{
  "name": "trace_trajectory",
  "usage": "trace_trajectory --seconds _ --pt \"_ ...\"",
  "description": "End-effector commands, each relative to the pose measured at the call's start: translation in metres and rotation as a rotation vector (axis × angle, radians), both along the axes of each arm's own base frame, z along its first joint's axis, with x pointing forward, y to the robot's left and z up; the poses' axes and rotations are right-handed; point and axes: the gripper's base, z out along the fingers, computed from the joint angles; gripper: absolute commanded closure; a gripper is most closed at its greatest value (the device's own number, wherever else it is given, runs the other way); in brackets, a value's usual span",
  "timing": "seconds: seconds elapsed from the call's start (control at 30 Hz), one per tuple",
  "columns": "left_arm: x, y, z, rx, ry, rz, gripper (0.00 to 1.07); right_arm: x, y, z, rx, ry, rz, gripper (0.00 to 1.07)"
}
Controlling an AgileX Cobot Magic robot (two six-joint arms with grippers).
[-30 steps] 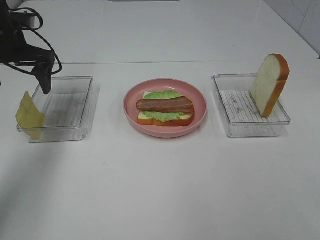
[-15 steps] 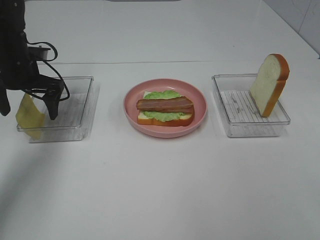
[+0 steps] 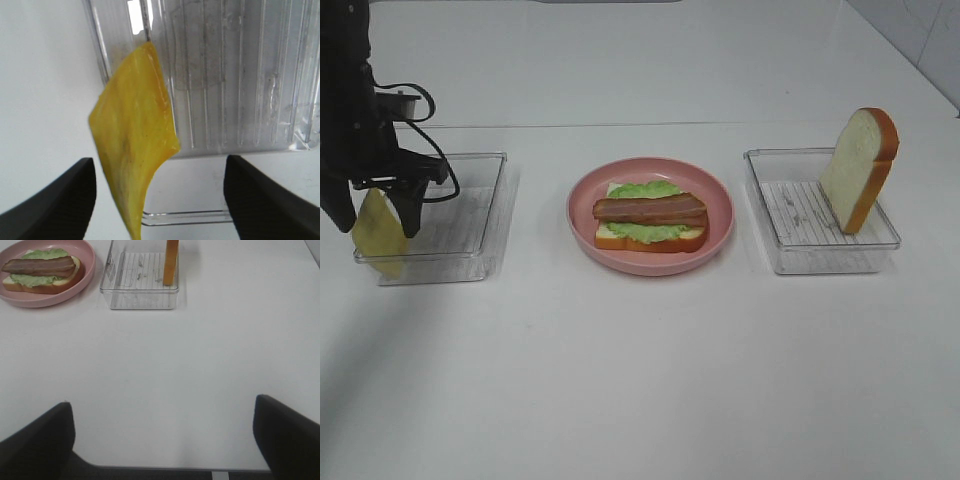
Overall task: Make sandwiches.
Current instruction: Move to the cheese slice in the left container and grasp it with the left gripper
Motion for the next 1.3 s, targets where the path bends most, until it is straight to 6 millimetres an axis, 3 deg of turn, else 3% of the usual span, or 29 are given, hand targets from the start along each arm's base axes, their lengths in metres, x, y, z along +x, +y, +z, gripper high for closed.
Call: trace_trajectory --seconds 0.03,0.53,1.03,1.13,1.2,1.3 --pt "-0.0073 0.0022 -0.001 0.015 0.081 0.004 0.5 -0.0032 0.0002 -0.0003 -0.004 -0.033 0.003 0.13" --pt "-0.0074 0.0022 -0.001 0.015 0.082 0.004 0.76 -0.0032 0.0002 -0.0003 -0.004 -0.033 0.003 0.13" --pt "-0.0088 0.0026 -0.0007 0.019 0.097 0.008 0.76 -0.0032 0.0002 -0.0003 -0.004 -0.033 0.003 0.13" --pt "-0.0088 0.0026 -0.0007 0.019 0.097 0.008 0.85 -0.0032 0.0002 -0.0003 -0.004 -0.033 0.003 0.13" --pt "-0.0088 0.0026 -0.0007 0.019 0.097 0.006 1.02 -0.0032 0.0002 -0.0003 -0.004 -0.033 0.003 0.13" --pt "-0.0088 0.0026 -0.0007 0.019 0.097 0.005 1.07 -0.0032 0.0002 -0.0003 -0.004 -0.033 0.003 0.13"
